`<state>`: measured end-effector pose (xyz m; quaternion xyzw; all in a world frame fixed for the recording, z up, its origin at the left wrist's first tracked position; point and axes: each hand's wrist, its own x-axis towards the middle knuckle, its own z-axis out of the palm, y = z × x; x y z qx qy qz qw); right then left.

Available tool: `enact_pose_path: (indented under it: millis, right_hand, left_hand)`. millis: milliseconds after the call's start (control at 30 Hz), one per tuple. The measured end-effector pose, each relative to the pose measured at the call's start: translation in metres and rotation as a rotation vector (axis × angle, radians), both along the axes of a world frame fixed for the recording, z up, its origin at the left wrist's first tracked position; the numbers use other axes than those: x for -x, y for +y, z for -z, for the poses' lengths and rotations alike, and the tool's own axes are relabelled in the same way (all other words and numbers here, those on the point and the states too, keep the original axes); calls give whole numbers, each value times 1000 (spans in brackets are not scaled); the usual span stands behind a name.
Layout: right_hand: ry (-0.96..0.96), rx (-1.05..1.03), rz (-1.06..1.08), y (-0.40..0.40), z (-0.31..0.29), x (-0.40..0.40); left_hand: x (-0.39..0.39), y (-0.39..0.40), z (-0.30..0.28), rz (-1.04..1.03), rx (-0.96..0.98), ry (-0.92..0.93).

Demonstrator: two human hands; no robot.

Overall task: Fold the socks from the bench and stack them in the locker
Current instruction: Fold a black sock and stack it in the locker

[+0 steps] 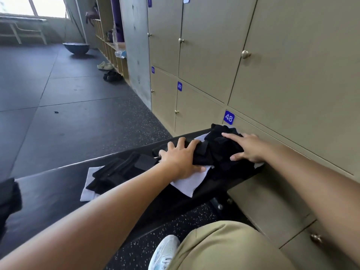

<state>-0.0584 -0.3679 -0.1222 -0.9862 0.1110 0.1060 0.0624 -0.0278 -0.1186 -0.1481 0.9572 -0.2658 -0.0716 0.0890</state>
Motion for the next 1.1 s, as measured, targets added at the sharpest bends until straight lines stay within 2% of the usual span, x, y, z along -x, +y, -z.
enact_pose_path:
  millis: [167,267,433,567,667,867,1100]
  right_hand:
    - [-93,-166,-1,-6,3,3]
    - [-131,-241,8,-5,-1,5]
    - [-237,-229,54,0,-1,2]
    - [-333,-104,119,8,1,9]
    - [-453,-99,155,11,4,17]
    - [-680,-328,229,12,-7,38]
    - [-753,-413,241,8,-26,85]
  left_hand:
    - [-1,-3,5,10,27,-47]
    - [-2,0,6,13,123,-73]
    - [-7,9,2,13,344,-134]
    - [-12,10,-9,-15,512,-146]
    - [-10,12,-21,-7,524,-178]
    - [-5,9,-51,-38,569,-147]
    - [9,-8,-86,-2,619,-154]
